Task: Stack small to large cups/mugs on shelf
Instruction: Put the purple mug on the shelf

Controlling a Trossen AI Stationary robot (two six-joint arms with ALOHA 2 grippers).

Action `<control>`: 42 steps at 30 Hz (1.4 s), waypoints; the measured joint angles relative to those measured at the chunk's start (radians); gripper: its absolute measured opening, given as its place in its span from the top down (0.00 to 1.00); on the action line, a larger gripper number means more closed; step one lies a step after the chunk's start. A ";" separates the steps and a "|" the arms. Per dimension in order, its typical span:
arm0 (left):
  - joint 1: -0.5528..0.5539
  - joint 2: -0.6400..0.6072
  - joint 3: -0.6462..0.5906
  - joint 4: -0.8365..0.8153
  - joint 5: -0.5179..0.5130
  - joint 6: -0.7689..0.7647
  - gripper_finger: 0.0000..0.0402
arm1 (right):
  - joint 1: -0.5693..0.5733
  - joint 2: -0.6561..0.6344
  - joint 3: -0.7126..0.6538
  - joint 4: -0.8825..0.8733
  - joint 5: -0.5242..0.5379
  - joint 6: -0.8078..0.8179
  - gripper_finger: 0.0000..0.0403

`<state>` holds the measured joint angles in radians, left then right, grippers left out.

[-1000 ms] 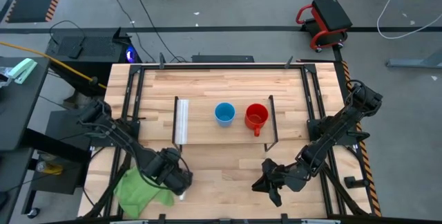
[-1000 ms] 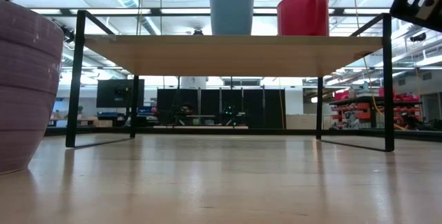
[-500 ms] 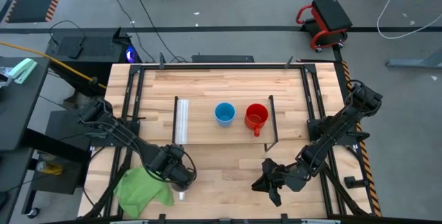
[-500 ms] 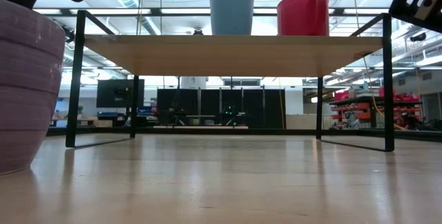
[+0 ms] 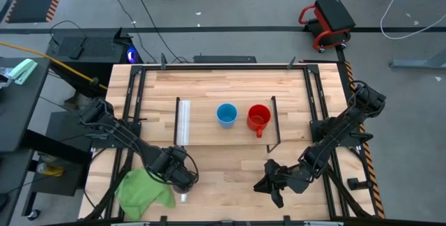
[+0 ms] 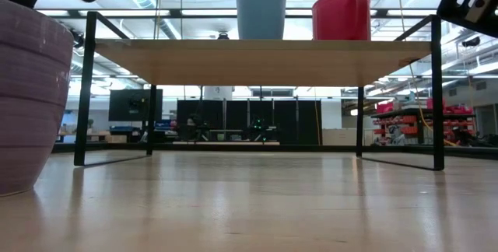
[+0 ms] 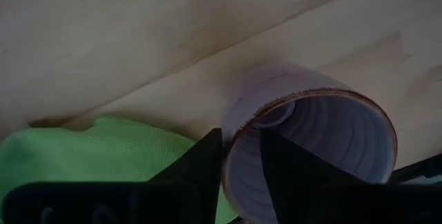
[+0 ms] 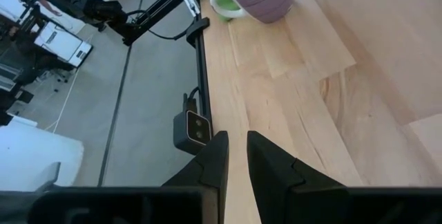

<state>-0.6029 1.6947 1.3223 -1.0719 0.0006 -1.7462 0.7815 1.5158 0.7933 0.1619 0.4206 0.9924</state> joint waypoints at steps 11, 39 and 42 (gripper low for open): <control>0.000 -0.001 -0.082 0.091 0.048 -0.048 0.75 | 0.000 0.000 0.000 0.000 -0.001 0.009 0.85; -0.011 -0.033 -0.079 0.076 0.042 -0.049 0.84 | -0.002 0.000 0.000 -0.019 0.016 0.002 0.85; -0.011 -0.033 -0.079 0.077 0.041 -0.053 0.87 | -0.002 0.000 0.000 -0.019 0.016 0.000 0.85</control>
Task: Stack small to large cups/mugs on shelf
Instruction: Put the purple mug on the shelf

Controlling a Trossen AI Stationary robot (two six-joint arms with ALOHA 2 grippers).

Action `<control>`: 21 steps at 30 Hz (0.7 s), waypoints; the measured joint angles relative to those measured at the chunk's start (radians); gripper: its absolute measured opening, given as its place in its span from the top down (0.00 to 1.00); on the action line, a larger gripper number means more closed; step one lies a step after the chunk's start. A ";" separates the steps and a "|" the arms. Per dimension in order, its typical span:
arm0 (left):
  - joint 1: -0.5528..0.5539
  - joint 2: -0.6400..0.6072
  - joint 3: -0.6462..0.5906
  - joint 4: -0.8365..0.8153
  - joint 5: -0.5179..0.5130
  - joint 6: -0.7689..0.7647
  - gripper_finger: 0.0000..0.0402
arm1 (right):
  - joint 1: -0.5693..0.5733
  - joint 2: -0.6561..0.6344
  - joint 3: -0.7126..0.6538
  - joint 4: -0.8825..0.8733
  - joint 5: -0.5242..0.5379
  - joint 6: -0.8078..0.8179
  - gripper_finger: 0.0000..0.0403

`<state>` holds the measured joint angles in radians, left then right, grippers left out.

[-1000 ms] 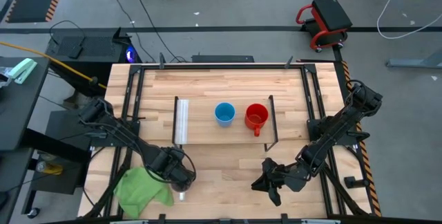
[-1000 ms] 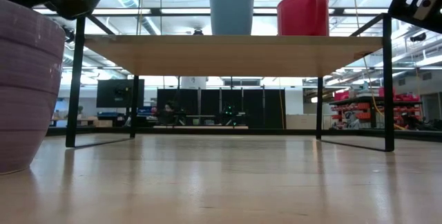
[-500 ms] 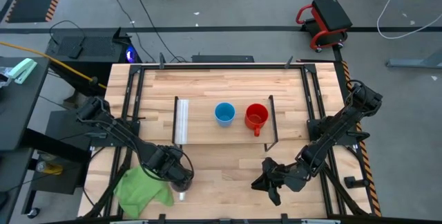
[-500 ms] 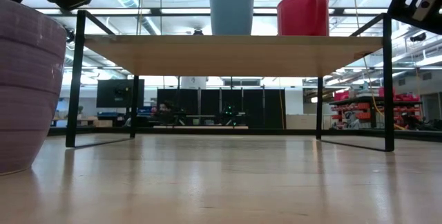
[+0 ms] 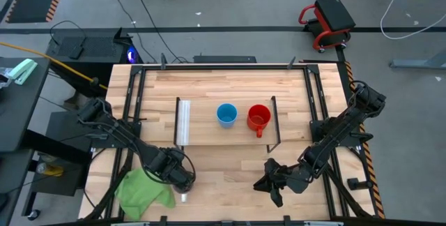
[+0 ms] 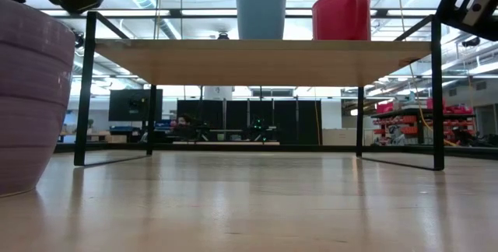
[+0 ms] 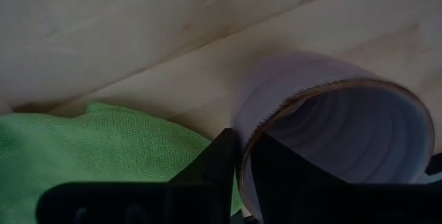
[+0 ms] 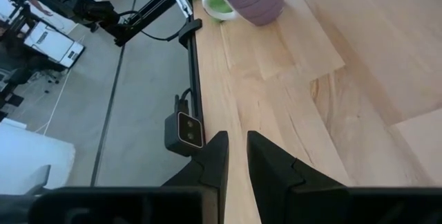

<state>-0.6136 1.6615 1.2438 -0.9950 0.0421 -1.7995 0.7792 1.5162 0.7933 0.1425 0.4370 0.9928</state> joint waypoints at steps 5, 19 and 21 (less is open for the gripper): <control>0.002 0.000 0.000 0.000 -0.001 0.000 0.95 | 0.000 0.000 0.000 0.000 0.000 -0.001 0.85; 0.061 0.000 0.091 0.002 0.006 0.072 0.96 | 0.000 0.000 0.000 0.000 0.013 -0.001 0.85; 0.076 0.000 0.144 -0.037 0.007 0.114 0.96 | 0.000 0.000 0.000 -0.001 0.012 -0.001 0.85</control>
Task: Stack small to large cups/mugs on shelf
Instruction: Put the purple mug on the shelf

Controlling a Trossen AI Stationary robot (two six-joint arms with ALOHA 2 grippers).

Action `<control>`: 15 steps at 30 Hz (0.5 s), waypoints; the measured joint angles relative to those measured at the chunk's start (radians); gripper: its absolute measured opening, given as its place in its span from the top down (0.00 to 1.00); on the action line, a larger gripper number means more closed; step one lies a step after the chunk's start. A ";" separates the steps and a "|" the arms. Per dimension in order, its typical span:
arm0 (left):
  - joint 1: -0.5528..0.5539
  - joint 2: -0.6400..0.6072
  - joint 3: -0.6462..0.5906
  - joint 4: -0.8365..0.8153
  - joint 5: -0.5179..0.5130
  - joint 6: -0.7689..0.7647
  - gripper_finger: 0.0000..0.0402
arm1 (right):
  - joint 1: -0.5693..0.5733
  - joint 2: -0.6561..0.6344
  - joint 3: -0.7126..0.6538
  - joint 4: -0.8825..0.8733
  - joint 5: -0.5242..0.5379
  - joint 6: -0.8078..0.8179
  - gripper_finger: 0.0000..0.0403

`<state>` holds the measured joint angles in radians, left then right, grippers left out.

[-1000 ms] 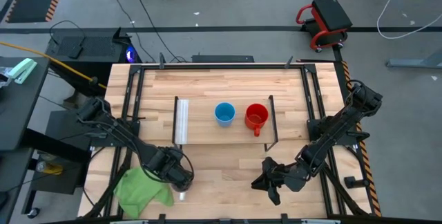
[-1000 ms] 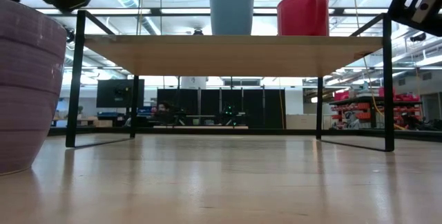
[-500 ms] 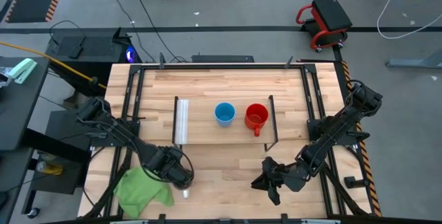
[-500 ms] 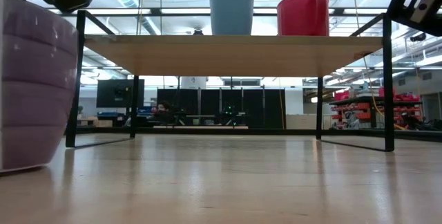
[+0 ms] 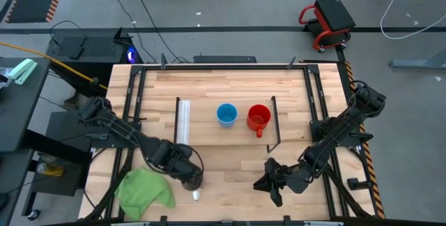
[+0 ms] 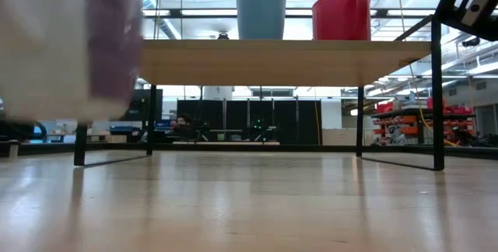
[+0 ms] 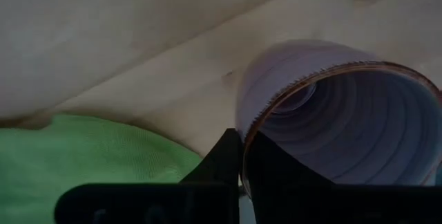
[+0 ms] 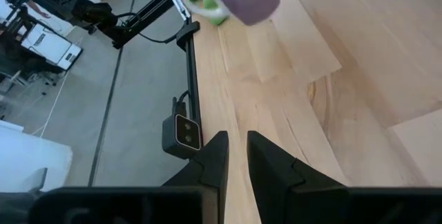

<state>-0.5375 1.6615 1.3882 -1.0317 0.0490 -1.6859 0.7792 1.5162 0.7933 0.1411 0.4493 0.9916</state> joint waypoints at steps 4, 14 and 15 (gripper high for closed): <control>0.028 0.000 0.128 -0.156 0.000 0.063 0.96 | 0.000 0.000 0.000 -0.005 0.000 0.000 0.85; 0.109 -0.003 0.474 -0.549 -0.059 0.198 0.96 | 0.000 0.000 0.000 -0.031 -0.001 0.003 0.85; 0.122 -0.004 0.494 -0.539 -0.068 0.220 0.96 | 0.000 0.000 0.000 -0.031 -0.001 0.003 0.85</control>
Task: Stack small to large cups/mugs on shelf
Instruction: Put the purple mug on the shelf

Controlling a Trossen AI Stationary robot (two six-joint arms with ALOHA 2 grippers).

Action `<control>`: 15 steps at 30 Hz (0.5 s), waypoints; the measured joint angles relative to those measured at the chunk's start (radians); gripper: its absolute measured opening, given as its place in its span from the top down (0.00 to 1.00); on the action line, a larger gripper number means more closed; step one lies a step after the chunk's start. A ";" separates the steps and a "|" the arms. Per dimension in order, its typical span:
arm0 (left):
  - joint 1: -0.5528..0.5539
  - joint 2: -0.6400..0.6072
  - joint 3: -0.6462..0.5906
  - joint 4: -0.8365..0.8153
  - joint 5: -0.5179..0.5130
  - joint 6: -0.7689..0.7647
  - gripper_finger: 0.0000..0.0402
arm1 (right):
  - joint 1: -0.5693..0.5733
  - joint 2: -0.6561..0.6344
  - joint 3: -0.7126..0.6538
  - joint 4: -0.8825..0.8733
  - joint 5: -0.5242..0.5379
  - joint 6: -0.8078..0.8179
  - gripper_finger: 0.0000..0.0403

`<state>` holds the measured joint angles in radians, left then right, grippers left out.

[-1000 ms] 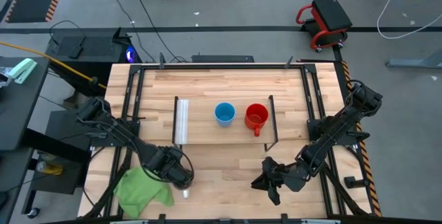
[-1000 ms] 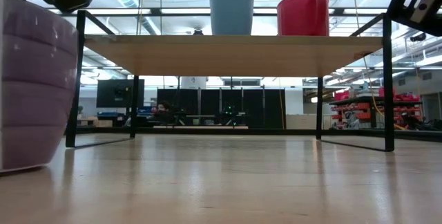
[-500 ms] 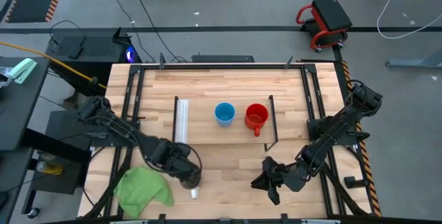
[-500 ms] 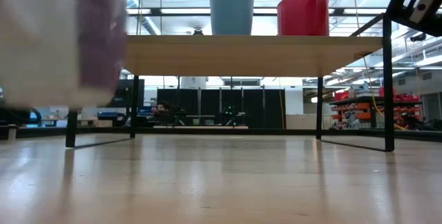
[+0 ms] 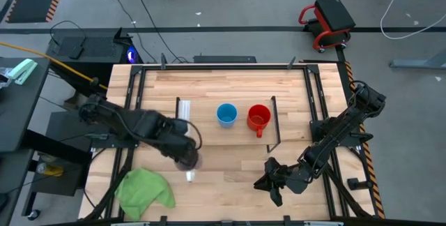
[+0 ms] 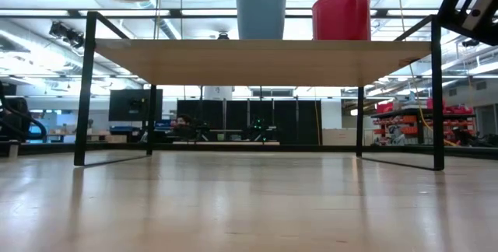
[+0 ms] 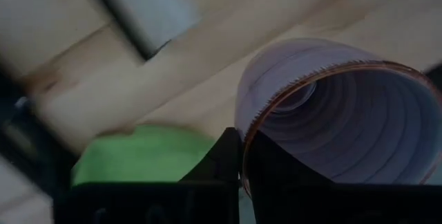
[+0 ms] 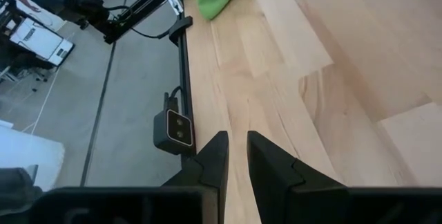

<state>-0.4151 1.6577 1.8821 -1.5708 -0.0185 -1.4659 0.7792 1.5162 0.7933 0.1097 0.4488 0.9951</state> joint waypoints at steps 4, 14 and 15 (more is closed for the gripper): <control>0.066 -0.005 0.053 -0.003 -0.012 0.089 0.96 | 0.000 0.000 0.000 -0.002 0.000 0.000 0.85; 0.278 -0.002 0.040 -0.004 0.034 0.338 0.96 | 0.000 0.000 0.000 -0.008 0.000 0.030 0.85; 0.299 -0.002 0.040 0.000 0.034 0.357 0.96 | 0.000 0.000 0.000 -0.008 0.000 0.031 0.85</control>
<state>-0.1161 1.6558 1.9217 -1.5710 0.0155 -1.1090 0.7795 1.5162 0.7933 0.1017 0.4488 1.0256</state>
